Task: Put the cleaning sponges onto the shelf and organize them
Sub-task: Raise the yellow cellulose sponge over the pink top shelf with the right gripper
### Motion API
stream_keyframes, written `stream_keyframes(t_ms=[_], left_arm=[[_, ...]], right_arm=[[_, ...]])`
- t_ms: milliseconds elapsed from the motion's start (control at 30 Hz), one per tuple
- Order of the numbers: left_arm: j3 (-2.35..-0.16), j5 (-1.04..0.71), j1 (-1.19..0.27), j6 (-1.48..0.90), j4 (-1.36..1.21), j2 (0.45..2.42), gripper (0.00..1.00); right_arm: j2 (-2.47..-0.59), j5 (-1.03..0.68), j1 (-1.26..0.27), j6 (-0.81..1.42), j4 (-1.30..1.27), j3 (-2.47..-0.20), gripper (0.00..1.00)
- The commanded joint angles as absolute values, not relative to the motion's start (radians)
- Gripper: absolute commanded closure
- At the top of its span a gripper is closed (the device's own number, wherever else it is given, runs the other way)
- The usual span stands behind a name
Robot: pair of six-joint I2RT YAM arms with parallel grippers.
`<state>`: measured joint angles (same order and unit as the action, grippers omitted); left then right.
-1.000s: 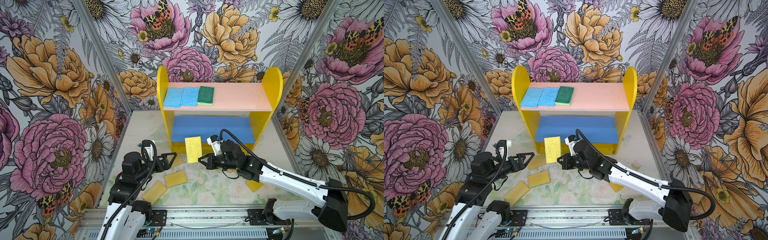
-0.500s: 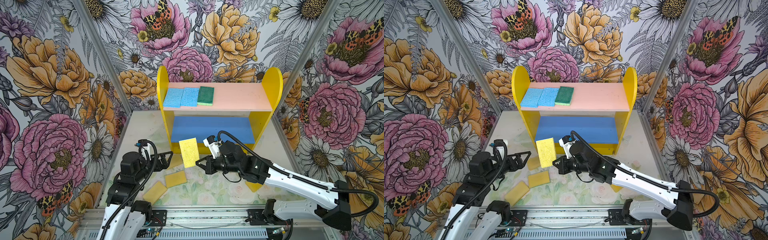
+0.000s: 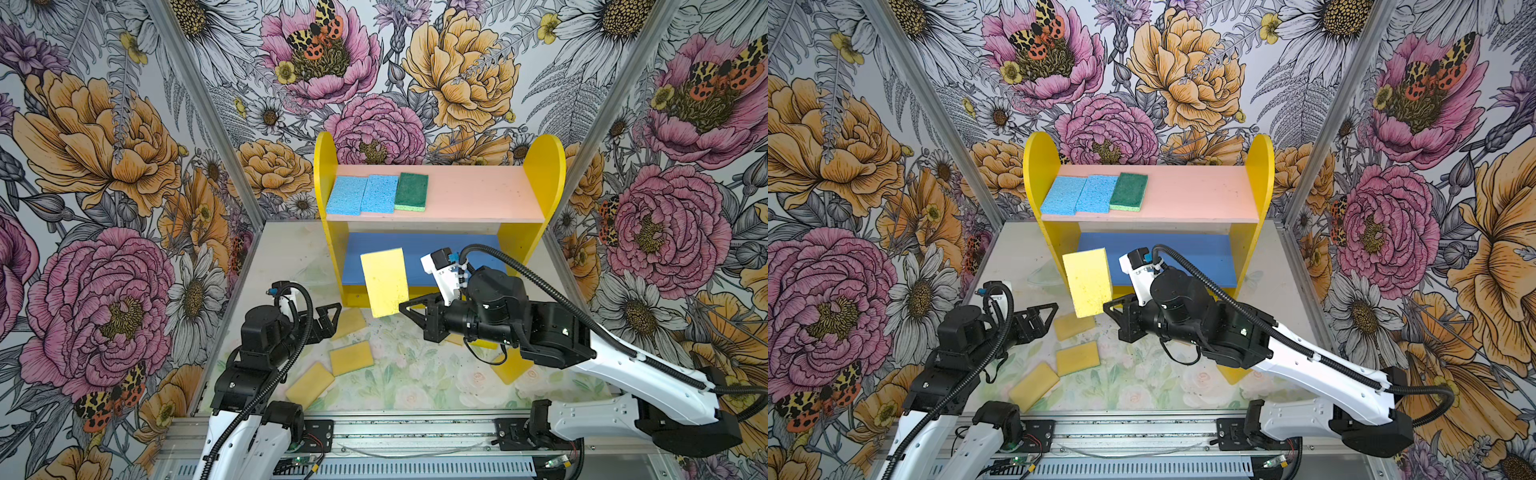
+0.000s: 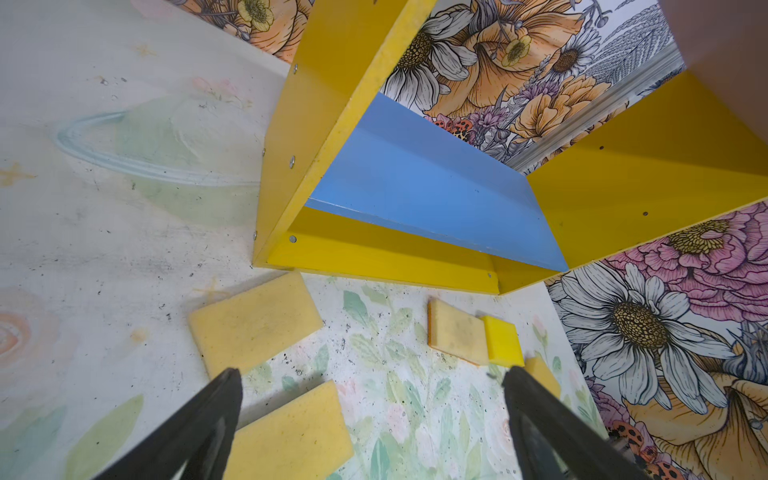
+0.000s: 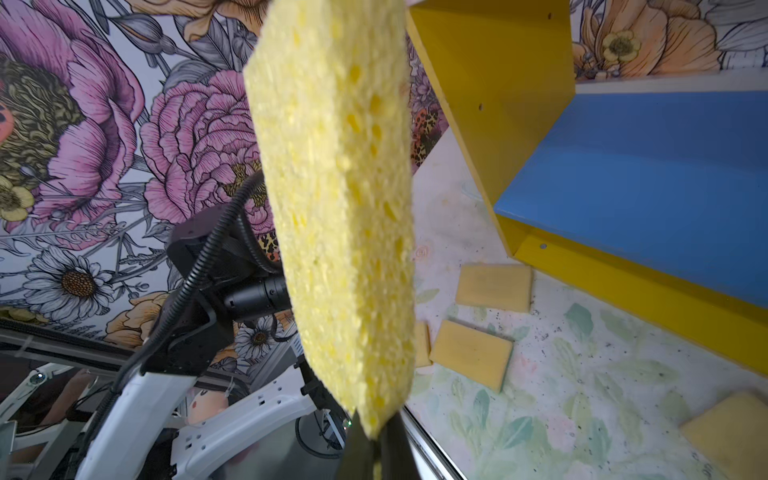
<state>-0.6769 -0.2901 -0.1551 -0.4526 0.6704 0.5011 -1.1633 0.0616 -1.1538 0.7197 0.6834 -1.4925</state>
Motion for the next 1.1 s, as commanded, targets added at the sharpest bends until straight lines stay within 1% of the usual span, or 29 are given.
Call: stream_keyframes(t_ms=[0,200,267,333,533,700,800,933,1067], left_arm=[[-0.696,-0.27,-0.165,-0.443,0.676,0.497,0.01],[-0.693,-0.262,-0.17,-0.446,0.675,0.492,0.01],[-0.693,-0.266,-0.173,-0.445,0.675,0.498,0.01],[-0.693,-0.268,-0.175,-0.445,0.675,0.5,0.01],[-0.691,-0.261,-0.185,-0.446,0.674,0.491,0.01],[-0.689,-0.258,-0.195,-0.448,0.675,0.494,0.01],[-0.69,-0.256,-0.202,-0.449,0.674,0.492,0.01],[-0.688,-0.248,-0.215,-0.449,0.675,0.478,0.01],[-0.686,-0.235,-0.222,-0.452,0.675,0.471,0.01]], right_arm=[[-1.125,0.186,-1.157,0.664,0.775,-1.605,1.0],[-1.114,0.393,-1.116,0.653,0.877,-1.779,1.0],[-1.114,0.416,-1.073,0.655,0.899,-1.823,1.0],[-1.129,0.397,-1.015,0.652,0.926,-1.875,1.0],[-1.26,0.243,-0.825,0.639,1.062,-2.071,1.0],[-1.411,0.007,-0.64,0.666,1.136,-2.173,1.0],[-1.485,-0.114,-0.573,0.683,1.152,-2.229,1.0],[-1.562,-0.172,-0.517,0.695,1.21,-2.322,1.0],[-1.603,-0.236,-0.472,0.708,1.245,-2.345,1.0]])
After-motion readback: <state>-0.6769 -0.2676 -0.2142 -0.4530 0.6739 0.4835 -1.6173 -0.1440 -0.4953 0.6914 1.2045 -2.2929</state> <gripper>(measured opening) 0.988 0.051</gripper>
